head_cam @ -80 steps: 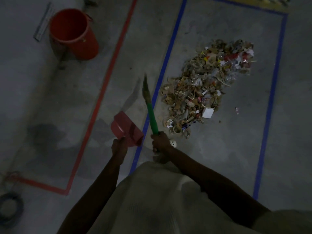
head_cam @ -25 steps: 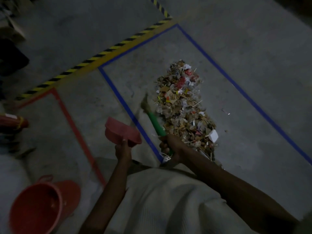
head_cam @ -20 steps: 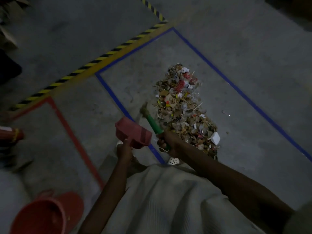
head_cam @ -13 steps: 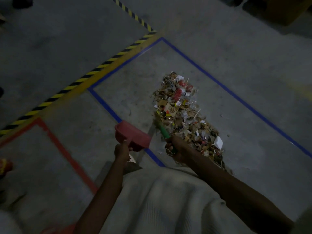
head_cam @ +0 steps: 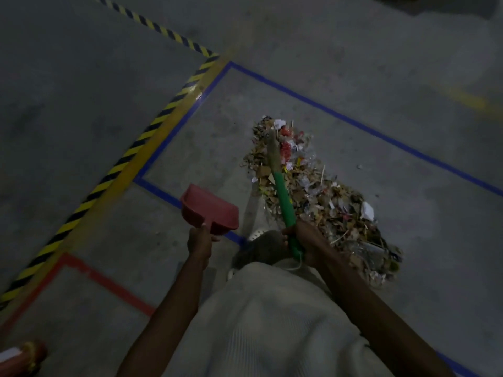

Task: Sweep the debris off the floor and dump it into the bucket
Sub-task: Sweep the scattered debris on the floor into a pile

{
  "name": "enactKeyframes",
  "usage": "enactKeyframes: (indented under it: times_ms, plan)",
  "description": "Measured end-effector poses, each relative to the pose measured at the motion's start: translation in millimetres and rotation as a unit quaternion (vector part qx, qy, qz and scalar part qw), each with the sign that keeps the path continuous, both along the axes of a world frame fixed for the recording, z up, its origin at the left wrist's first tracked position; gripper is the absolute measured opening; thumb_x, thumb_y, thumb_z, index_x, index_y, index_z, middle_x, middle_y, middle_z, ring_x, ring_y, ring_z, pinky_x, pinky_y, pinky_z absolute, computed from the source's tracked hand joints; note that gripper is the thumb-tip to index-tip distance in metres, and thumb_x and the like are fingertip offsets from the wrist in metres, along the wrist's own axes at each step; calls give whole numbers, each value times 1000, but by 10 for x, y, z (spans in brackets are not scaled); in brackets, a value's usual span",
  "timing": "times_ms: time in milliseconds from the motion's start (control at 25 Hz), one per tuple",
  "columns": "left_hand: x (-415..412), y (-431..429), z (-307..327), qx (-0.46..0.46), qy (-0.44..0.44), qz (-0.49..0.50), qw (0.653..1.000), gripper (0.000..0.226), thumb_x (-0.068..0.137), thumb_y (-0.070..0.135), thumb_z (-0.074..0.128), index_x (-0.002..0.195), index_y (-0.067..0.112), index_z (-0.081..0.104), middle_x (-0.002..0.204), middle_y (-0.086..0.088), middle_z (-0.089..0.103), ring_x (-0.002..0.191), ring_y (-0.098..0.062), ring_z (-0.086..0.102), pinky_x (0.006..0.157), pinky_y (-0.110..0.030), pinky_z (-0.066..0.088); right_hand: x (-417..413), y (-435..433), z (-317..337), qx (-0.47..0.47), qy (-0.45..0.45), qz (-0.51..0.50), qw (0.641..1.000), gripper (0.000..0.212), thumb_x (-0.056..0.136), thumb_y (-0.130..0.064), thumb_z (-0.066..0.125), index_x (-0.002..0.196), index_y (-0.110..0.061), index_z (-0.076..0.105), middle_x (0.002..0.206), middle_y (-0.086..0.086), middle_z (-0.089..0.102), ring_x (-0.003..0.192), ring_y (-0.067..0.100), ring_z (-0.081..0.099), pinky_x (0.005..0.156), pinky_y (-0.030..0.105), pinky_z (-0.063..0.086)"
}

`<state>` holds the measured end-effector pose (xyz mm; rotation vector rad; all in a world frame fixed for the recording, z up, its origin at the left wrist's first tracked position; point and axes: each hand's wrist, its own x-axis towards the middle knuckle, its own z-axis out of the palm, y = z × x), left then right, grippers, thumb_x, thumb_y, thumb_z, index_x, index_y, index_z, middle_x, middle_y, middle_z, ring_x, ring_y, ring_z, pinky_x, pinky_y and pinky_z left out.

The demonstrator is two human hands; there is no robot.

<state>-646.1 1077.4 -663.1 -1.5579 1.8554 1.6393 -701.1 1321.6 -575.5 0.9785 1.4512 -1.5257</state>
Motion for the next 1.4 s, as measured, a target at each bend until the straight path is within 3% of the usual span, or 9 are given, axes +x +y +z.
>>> enactKeyframes:
  times_ms: [160,400,560,800,880,1040,1160,1240,1400]
  plan:
    - [-377,-436,-107,37,-35,-46,998,38,99,36,50,102,-1,59,87,-22,67,38,-18,34,45,-22,24,-280,-410,-198,76,24,10,997,11,95,-2,49,105,1,54,71,7,49,51,12,45,38,20,37]
    - [-737,-1198,-136,0,-91,-36,995,36,102,31,44,102,-2,59,78,-19,64,32,-17,32,43,-20,23,-429,-1066,-413,56,-25,67,996,46,77,-39,54,116,-15,47,73,7,54,45,14,52,40,22,40]
    - [-841,-1435,-186,-33,-112,-1,993,42,101,35,48,101,-4,63,81,-21,65,50,-23,42,50,-27,27,-734,-1426,-614,24,-50,211,976,21,96,-22,58,113,-13,47,54,4,57,36,11,49,41,20,38]
    - [-944,-1624,-200,-14,-142,14,990,43,100,32,50,114,-7,62,88,-24,66,47,-21,42,50,-28,29,-1161,-1715,-967,79,-57,360,928,6,98,-5,58,99,1,59,80,16,55,60,21,48,61,33,44]
    - [-1015,-1663,-214,3,-148,6,989,43,101,30,47,115,-8,60,84,-21,64,44,-22,38,46,-24,26,-1247,-1649,-1074,128,-38,346,929,10,96,-9,61,101,1,61,98,20,59,75,26,57,73,34,44]
    - [-1258,-1785,-222,22,-137,-28,990,43,103,32,44,113,-8,58,76,-16,61,38,-17,34,43,-18,22,-1374,-1509,-1088,233,10,277,932,38,94,-16,64,125,5,58,118,24,66,107,35,67,76,35,49]
    - [-1543,-1849,-206,29,-112,-50,992,44,102,31,48,99,-10,63,66,-14,63,47,-23,43,47,-26,31,-1417,-1462,-976,225,64,203,951,30,92,-20,67,116,-6,57,92,18,69,78,31,70,62,38,56]
    - [-1760,-1877,-193,46,-88,-58,993,42,101,29,52,84,-7,65,54,-11,64,62,-29,56,62,-34,44,-1412,-1411,-878,182,70,112,974,23,93,-21,68,111,-13,56,63,5,59,47,17,56,44,29,46]
    - [-2288,-2030,-178,72,-61,-118,989,30,99,23,54,107,-5,62,93,-33,68,56,-28,57,61,-37,45,-1368,-1632,-695,119,71,20,990,30,93,-23,70,119,-13,59,50,-4,53,38,9,46,39,22,37]
